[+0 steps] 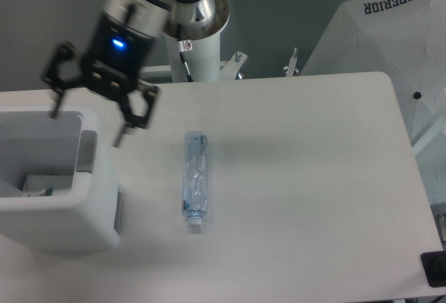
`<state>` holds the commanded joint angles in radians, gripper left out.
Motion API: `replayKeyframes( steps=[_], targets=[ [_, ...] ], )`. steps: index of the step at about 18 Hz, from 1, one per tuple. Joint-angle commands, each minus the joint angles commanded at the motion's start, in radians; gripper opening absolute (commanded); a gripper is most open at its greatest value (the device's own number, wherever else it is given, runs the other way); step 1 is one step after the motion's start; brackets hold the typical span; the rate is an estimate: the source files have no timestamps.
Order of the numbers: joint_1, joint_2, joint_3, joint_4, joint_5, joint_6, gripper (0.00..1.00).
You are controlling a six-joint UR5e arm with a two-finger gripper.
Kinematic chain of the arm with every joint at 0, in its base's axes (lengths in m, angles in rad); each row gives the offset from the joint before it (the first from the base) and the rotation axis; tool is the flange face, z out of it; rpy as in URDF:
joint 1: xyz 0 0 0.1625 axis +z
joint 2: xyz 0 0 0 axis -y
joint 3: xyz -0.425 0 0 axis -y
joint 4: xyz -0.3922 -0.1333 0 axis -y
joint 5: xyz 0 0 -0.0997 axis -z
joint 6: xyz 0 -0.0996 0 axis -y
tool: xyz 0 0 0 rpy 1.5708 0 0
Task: Place the trash in the trash can
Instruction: 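Move the gripper back and lower it over the clear water bottle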
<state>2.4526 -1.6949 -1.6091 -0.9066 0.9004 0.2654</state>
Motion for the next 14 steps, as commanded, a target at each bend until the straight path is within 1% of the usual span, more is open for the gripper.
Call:
replayKeyframes(
  steps=[3, 6, 9, 11, 14],
  targets=[
    [0.04, -0.057, 0.002, -0.002, 0.003, 0.0, 1.0],
    [0.043, -0.124, 0.005, -0.003, 0.055, 0.0, 1.0],
    [0.036, -0.19, 0.015, -0.006, 0.152, 0.0, 1.0],
    [0.028, -0.232, 0.014, -0.006, 0.19, 0.002, 1.0],
    [-0.009, -0.278, 0.014, -0.006, 0.273, 0.002, 1.0]
  ],
)
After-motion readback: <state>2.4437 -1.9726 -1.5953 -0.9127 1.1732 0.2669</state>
